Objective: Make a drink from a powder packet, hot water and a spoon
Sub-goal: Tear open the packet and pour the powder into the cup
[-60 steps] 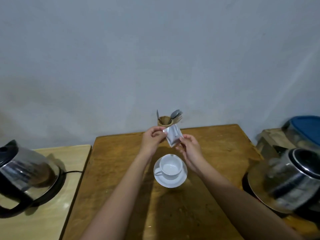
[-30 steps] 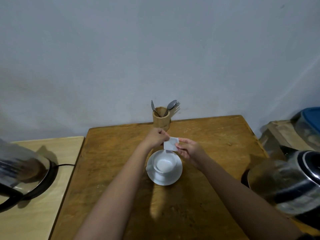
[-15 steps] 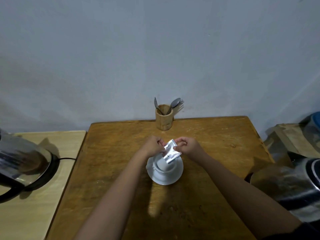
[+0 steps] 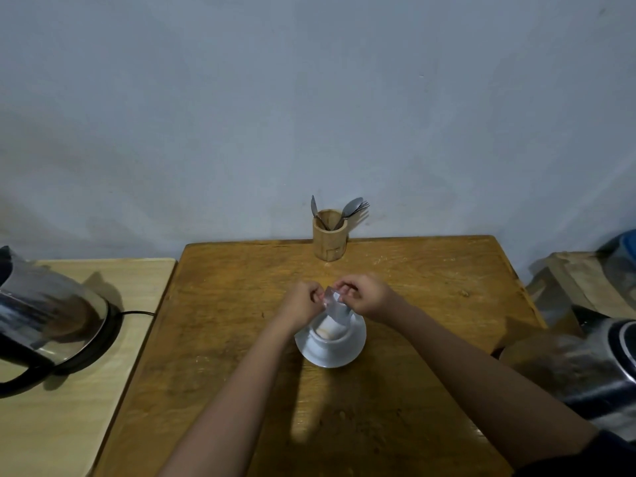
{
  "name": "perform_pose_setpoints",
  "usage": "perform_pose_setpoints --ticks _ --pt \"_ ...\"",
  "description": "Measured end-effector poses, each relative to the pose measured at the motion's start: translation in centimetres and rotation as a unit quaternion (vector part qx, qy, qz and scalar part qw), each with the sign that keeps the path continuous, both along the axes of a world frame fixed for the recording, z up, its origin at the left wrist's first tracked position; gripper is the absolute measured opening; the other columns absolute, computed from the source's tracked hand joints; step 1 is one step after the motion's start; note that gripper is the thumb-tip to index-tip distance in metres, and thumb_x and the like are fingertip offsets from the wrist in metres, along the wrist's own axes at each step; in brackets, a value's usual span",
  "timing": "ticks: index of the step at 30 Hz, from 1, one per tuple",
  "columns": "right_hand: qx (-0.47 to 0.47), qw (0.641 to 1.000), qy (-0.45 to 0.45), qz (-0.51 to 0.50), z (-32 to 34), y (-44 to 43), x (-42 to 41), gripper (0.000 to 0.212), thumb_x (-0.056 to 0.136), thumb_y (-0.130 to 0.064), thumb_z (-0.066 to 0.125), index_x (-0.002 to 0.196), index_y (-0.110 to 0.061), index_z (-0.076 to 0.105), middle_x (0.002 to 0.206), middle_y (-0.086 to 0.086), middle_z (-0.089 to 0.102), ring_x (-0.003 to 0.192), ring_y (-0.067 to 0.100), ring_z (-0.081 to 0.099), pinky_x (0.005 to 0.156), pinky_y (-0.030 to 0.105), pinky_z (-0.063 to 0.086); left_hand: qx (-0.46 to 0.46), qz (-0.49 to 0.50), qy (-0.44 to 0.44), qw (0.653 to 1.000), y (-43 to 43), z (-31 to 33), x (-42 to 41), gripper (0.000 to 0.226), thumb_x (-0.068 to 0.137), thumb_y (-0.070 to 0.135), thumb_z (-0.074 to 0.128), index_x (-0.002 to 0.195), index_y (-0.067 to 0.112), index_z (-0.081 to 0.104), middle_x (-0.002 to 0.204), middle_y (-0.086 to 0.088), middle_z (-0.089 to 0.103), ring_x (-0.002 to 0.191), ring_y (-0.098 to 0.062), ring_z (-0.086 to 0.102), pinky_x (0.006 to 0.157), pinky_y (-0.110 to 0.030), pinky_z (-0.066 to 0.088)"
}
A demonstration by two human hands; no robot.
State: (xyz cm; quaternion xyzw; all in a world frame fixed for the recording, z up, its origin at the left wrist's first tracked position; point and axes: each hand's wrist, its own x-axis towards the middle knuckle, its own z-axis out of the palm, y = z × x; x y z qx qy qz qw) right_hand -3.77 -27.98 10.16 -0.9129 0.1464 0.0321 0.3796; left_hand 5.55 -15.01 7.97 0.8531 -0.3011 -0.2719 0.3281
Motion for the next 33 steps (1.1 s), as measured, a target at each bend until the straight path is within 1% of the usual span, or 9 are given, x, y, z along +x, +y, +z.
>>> perform_pose_setpoints --ticks 6,13,16,18,21,24,27,29,33 --pt "-0.068 0.995 -0.006 0.077 1.4 0.7 0.2 0.026 0.084 -0.005 0.052 0.105 -0.011 0.066 0.083 -0.002 0.057 0.076 0.013 0.052 0.063 0.021 0.041 -0.035 0.014 -0.013 0.999 1.1 -0.3 -0.5 0.025 0.081 0.0 0.057 0.063 0.015 0.05 0.06 0.004 0.045 0.059 -0.009 0.04 0.057 -0.025 0.033" --pt "-0.1 0.991 0.065 0.058 2.9 1.2 0.3 0.021 0.083 -0.013 0.061 0.104 -0.01 0.065 0.097 0.006 0.065 0.088 0.019 0.059 0.079 0.038 0.051 -0.09 0.039 -0.004 0.995 2.1 -0.9 -0.7 0.02 0.081 0.005 0.061 0.064 0.011 0.054 0.06 0.0 0.046 0.06 -0.013 0.042 0.06 -0.027 0.035" --pt "-0.126 0.987 0.092 0.044 3.0 1.5 0.3 0.008 0.086 -0.011 0.057 0.085 -0.007 0.065 0.08 0.006 0.062 0.073 0.018 0.057 0.064 0.034 0.048 -0.099 0.038 0.001 0.994 2.3 -0.8 -0.8 0.018 0.081 0.005 0.061 0.065 0.011 0.055 0.06 -0.001 0.046 0.06 -0.013 0.042 0.06 -0.027 0.036" --pt "-0.132 0.986 0.102 0.023 3.2 2.0 0.2 0.02 0.087 -0.007 0.055 0.067 -0.012 0.056 0.068 -0.002 0.053 0.062 0.009 0.05 0.055 0.027 0.04 -0.089 0.027 0.0 0.996 2.4 -0.7 -0.9 0.018 0.081 0.006 0.062 0.066 0.012 0.056 0.061 -0.001 0.047 0.061 -0.013 0.043 0.061 -0.027 0.036" --pt "-0.127 0.986 0.106 0.008 3.1 2.2 0.3 0.029 0.085 -0.005 0.056 0.06 -0.017 0.051 0.078 0.007 0.064 0.078 0.019 0.062 0.068 0.038 0.052 -0.076 0.013 -0.008 0.997 2.5 -0.7 -1.0 0.011 0.083 0.006 0.061 0.073 0.001 0.062 0.064 -0.005 0.049 0.062 -0.013 0.044 0.058 -0.025 0.036" --pt "-0.136 0.984 0.114 0.013 3.1 2.5 0.2 0.008 0.084 -0.01 0.061 0.076 -0.011 0.063 0.084 0.007 0.062 0.082 0.022 0.06 0.073 0.04 0.053 -0.077 0.016 -0.012 0.997 2.7 -0.7 -1.0 0.011 0.083 0.005 0.06 0.077 -0.003 0.063 0.066 -0.006 0.049 0.063 -0.014 0.043 0.056 -0.023 0.034" --pt "-0.146 0.982 0.123 0.011 3.2 2.8 0.0 0.014 0.084 -0.015 0.064 0.098 -0.011 0.065 0.096 0.006 0.063 0.087 0.022 0.06 0.079 0.041 0.055 -0.073 0.016 -0.014 0.997 2.7 -0.5 -1.1 0.01 0.083 0.006 0.06 0.074 0.005 0.061 0.066 -0.005 0.049 0.062 -0.013 0.043 0.056 -0.021 0.035" --pt "-0.152 0.981 0.121 0.005 3.1 3.0 -0.1 0.004 0.085 -0.013 0.061 0.085 -0.012 0.065 0.089 0.007 0.064 0.081 0.024 0.06 0.073 0.04 0.053 -0.071 0.013 -0.016 0.997 2.7 -0.4 -1.1 0.012 0.084 0.007 0.06 0.072 0.01 0.06 0.064 -0.002 0.049 0.06 -0.01 0.042 0.055 -0.02 0.034" --pt "-0.149 0.982 0.113 -0.012 3.1 3.1 -0.3 0.018 0.085 -0.01 0.06 0.068 -0.014 0.06 0.071 0.001 0.055 0.069 0.019 0.053 0.061 0.034 0.044 -0.068 0.009 -0.02 0.997 2.7 -0.2 -1.1 0.016 0.084 0.007 0.06 0.069 0.014 0.056 0.058 0.005 0.045 0.057 -0.007 0.04 0.054 -0.02 0.033"
